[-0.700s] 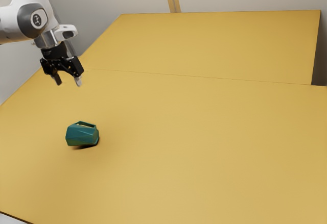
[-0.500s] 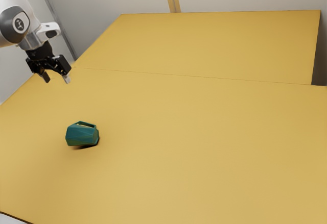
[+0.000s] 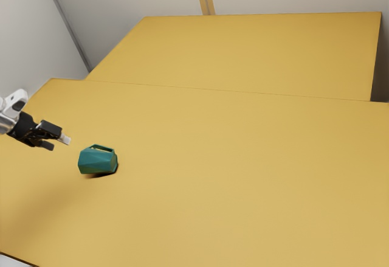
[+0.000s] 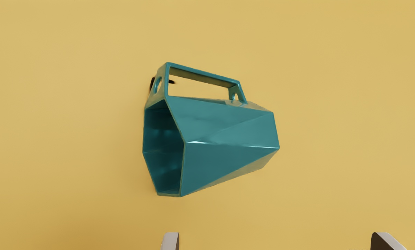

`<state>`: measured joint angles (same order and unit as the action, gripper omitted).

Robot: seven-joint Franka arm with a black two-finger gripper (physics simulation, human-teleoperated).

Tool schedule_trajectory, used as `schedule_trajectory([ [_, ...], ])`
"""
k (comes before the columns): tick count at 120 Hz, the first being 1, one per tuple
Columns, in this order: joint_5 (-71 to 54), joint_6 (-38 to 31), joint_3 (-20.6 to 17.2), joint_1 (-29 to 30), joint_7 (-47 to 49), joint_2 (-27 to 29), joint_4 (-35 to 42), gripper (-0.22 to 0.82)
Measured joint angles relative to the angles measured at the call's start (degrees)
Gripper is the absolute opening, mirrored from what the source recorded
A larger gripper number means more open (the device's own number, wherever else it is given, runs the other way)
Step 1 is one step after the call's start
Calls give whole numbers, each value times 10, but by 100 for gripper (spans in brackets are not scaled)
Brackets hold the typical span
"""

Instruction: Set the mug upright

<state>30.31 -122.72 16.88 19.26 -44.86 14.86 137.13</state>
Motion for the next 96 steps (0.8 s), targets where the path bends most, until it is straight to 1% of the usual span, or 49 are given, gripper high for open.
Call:
schedule_trajectory([
  [18,70,-12,-1,15,-158,-71,3,60],
  [32,130,-22,-7,23,-279,-106,3,60],
  [41,158,-24,-18,37,-351,-124,3,60],
  [51,176,-27,-29,55,-422,-138,3,60],
  [66,192,-30,-35,68,-513,-154,3,60],
  [96,248,-29,-39,77,-653,-166,14,60],
])
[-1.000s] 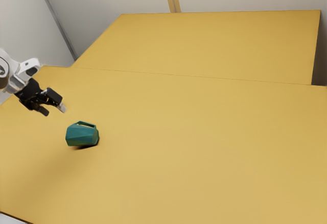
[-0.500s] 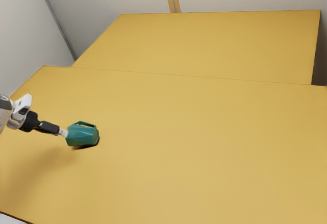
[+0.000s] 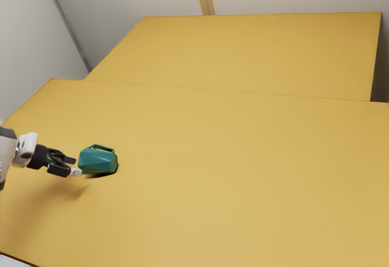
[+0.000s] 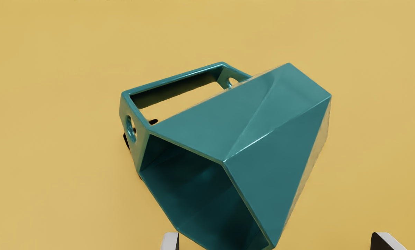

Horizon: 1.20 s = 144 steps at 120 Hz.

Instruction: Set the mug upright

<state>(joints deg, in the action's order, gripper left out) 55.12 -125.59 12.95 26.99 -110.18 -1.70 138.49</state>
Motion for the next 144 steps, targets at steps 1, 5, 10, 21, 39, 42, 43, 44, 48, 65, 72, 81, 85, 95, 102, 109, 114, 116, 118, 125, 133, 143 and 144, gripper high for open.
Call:
schedule_trajectory([
  [1,3,0,0,0,-4,0,1,60],
  [5,14,1,0,-3,-19,0,5,60],
  [10,25,2,-1,-7,-36,-1,9,60],
  [21,47,1,-1,-17,-71,-1,15,60],
  [39,75,0,-1,-27,-117,-1,27,56],
  [42,79,0,-1,-27,-124,-1,27,54],
  [43,80,0,-1,-27,-126,-1,28,53],
  [44,81,0,-1,-27,-128,-1,28,53],
  [48,86,0,-1,-26,-137,-2,28,50],
  [65,97,-1,-1,-18,-167,-5,29,36],
  [72,101,0,-1,-15,-178,-5,29,29],
  [81,107,1,-1,-13,-190,-3,28,18],
  [85,108,1,-1,-12,-195,-2,28,14],
  [95,111,2,-2,-13,-206,0,27,8],
  [102,112,3,-4,-12,-213,1,26,4],
  [109,113,3,-6,-13,-219,2,25,-1],
  [114,113,3,-7,-14,-223,4,25,-5],
  [116,113,3,-8,-14,-225,5,25,-6],
  [118,113,2,-9,-13,-226,6,25,-7],
  [125,114,1,-13,-14,-231,10,24,-10],
  [133,114,0,-17,-14,-235,21,24,-12],
  [143,115,-3,-20,-17,-240,30,25,-15],
  [144,116,-3,-20,-17,-241,30,25,-15],
])
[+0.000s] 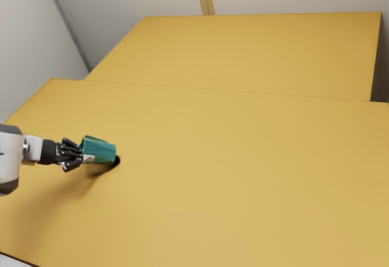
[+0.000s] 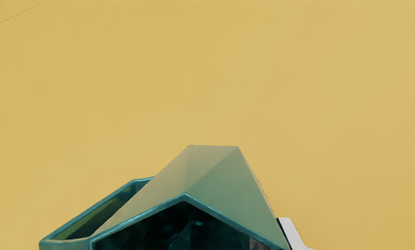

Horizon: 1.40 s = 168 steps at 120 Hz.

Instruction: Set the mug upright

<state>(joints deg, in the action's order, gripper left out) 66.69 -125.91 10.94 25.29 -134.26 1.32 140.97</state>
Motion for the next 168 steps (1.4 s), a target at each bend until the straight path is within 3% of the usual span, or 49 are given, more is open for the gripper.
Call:
schedule_trajectory([
  [17,4,-6,-1,-5,-6,15,1,-15],
  [27,-2,-21,-25,5,1,40,1,-16],
  [40,-69,-48,-36,-55,45,78,-1,-17],
  [59,-286,-67,-38,-138,195,125,-1,-18],
  [83,-499,-19,-60,-161,442,178,0,-18],
  [124,-650,1,-58,-240,788,112,-43,-18],
  [142,-663,-3,-29,-285,895,69,-75,-18],
  [168,-664,-5,-25,-315,1013,37,-105,-18],
])
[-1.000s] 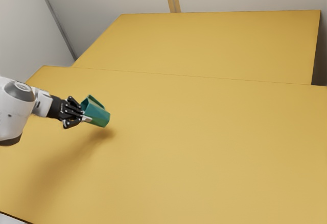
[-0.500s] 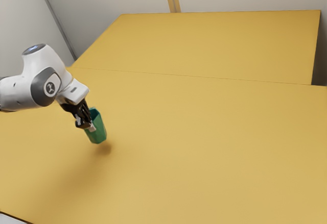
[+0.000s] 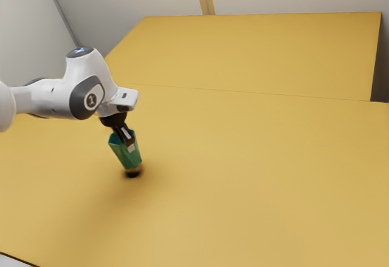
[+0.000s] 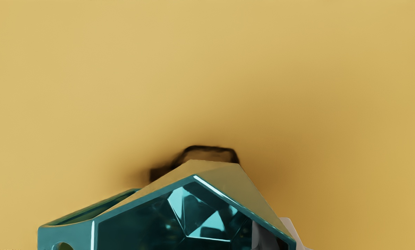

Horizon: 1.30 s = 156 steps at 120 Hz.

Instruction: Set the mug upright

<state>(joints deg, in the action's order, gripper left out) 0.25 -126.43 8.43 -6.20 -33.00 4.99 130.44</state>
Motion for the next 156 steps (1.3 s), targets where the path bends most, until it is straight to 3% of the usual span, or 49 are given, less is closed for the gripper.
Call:
schedule_trajectory([
  [79,1,-26,5,-47,198,-30,17,-18],
  [101,4,-25,5,-52,221,-30,14,18],
  [113,9,-22,5,-55,231,-30,8,32],
  [132,23,-1,5,-55,244,-32,-16,44],
  [156,28,27,5,-63,258,-36,-55,51],
])
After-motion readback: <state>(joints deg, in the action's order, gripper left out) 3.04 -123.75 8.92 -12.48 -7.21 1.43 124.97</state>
